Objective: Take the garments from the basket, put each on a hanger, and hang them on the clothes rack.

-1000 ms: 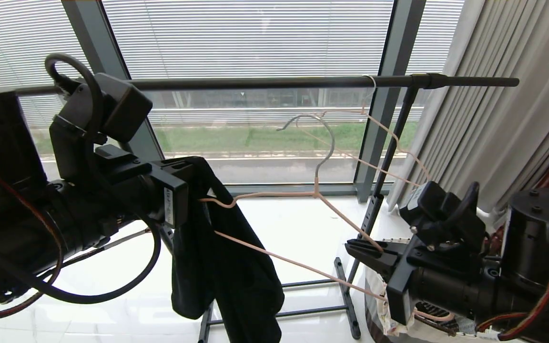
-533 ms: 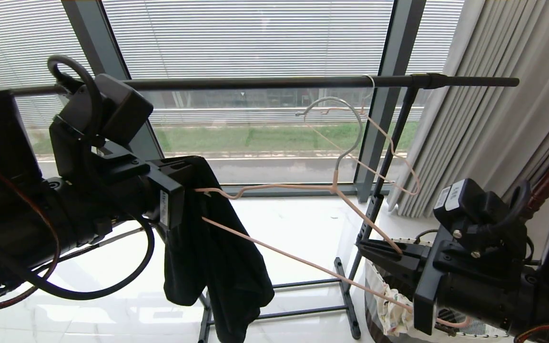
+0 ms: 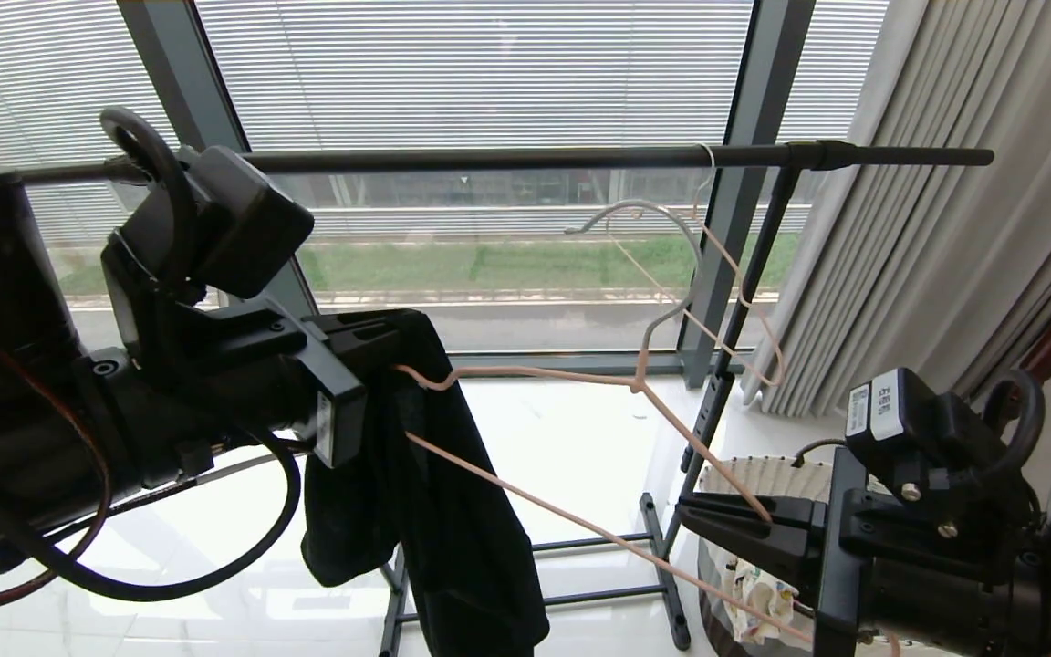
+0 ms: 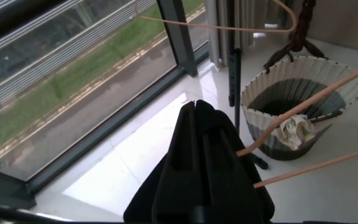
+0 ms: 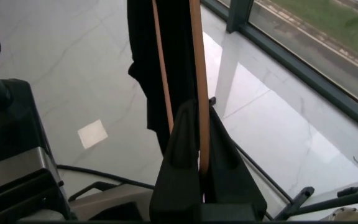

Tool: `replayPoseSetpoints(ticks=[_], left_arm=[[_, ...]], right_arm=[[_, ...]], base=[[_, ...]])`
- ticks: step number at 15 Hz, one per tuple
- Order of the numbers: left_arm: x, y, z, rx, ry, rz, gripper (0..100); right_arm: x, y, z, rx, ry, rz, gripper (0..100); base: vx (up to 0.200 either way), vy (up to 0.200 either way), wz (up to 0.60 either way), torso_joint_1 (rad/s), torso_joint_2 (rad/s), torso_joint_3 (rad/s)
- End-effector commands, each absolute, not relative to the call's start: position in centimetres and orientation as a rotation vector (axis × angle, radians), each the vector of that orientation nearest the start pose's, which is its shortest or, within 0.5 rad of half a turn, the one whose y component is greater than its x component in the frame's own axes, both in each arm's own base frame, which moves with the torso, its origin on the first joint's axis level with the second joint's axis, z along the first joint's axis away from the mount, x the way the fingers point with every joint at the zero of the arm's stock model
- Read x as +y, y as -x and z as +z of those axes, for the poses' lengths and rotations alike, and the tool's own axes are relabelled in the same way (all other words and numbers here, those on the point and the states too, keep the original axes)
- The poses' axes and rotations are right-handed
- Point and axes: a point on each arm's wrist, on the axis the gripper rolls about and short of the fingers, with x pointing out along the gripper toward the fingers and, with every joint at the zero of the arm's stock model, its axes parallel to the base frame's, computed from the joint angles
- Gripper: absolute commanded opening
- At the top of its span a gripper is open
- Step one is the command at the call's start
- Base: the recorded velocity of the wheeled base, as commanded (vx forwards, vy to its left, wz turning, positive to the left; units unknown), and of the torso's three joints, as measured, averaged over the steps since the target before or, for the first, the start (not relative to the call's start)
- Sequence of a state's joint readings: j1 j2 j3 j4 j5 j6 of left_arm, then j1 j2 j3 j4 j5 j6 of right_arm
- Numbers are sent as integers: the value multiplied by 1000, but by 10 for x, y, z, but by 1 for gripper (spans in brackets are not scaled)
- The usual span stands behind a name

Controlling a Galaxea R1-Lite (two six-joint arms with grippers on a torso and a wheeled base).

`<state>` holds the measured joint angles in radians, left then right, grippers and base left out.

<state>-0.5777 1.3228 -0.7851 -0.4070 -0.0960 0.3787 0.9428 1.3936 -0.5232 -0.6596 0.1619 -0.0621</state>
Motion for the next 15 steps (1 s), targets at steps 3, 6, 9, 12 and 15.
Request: replayPoseSetpoints(ticks=[3, 6, 9, 12, 15], left_arm=[[-133, -170, 252, -19, -393, -807, 0], [-145, -164, 250, -20, -395, -864, 0], [-156, -157, 250, -27, -396, -923, 0], [-161, -159, 251, -29, -397, -925, 0], [-166, -166, 245, 4, -414, -875, 0]], right_arm=[[185, -134, 177, 208, 123, 1093, 0], [189, -143, 170, 234, 124, 1107, 0], [198, -154, 164, 250, 118, 1091, 0], [211, -165, 166, 249, 96, 1087, 0], [226, -177, 170, 226, 90, 1088, 0]], base=[[0, 0, 0, 0, 0, 0], [0, 0, 0, 0, 0, 0], [0, 0, 0, 0, 0, 0], [0, 0, 0, 0, 0, 0], [0, 0, 0, 0, 0, 0]])
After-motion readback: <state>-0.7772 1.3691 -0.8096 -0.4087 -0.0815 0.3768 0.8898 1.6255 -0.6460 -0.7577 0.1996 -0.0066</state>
